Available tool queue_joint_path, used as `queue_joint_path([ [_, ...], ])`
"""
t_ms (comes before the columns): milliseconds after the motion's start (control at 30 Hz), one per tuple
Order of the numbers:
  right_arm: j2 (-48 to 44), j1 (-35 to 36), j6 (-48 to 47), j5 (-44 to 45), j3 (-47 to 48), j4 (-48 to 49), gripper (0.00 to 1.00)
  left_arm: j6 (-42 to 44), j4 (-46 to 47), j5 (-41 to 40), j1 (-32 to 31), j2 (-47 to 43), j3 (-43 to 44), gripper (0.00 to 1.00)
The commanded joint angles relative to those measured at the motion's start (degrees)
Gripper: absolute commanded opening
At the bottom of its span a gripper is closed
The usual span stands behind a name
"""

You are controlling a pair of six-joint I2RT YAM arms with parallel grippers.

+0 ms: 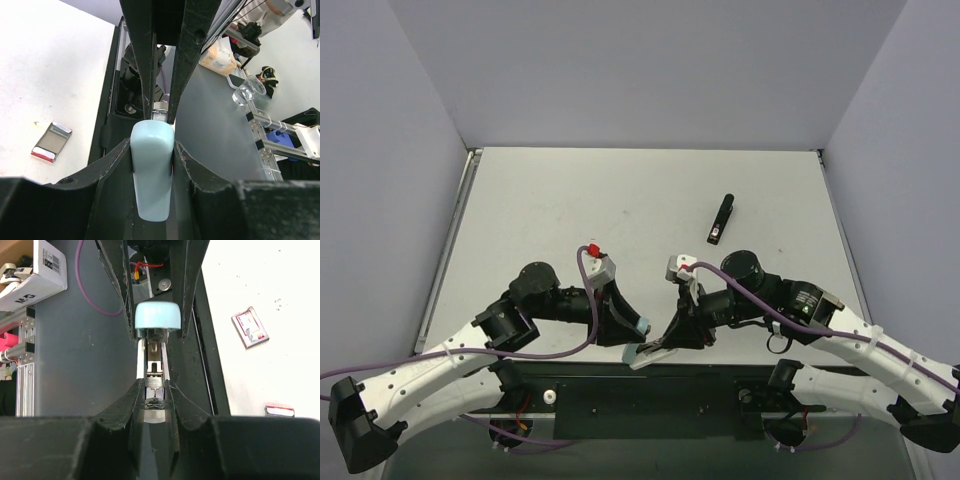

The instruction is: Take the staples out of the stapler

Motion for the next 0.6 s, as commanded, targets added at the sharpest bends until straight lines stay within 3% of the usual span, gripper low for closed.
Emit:
queue_joint_path([
  [0, -1.7, 0.6, 1.5, 0.4, -2.4, -1.3, 0.0, -0.4, 4.3, -2.5, 0.4, -1.0, 4.3, 0.0],
  [167, -0.7, 0.6, 2.8, 0.4, -1.3, 0.3, 0.0, -0.4, 5.0, -3.1, 0.3, 0.1, 4.5, 0.0],
  [400, -0.9, 0.4, 3.5, 8.5, 1.4, 0.5, 0.34, 2.0, 0.0, -9.0, 0.3, 2.2, 7.5, 0.0],
  [567, -3.0, -1.0, 3.6, 14.6, 2.4, -1.0, 0.42, 3.0, -2.5, -11.9, 0.3, 3.7, 10.0, 0.0],
])
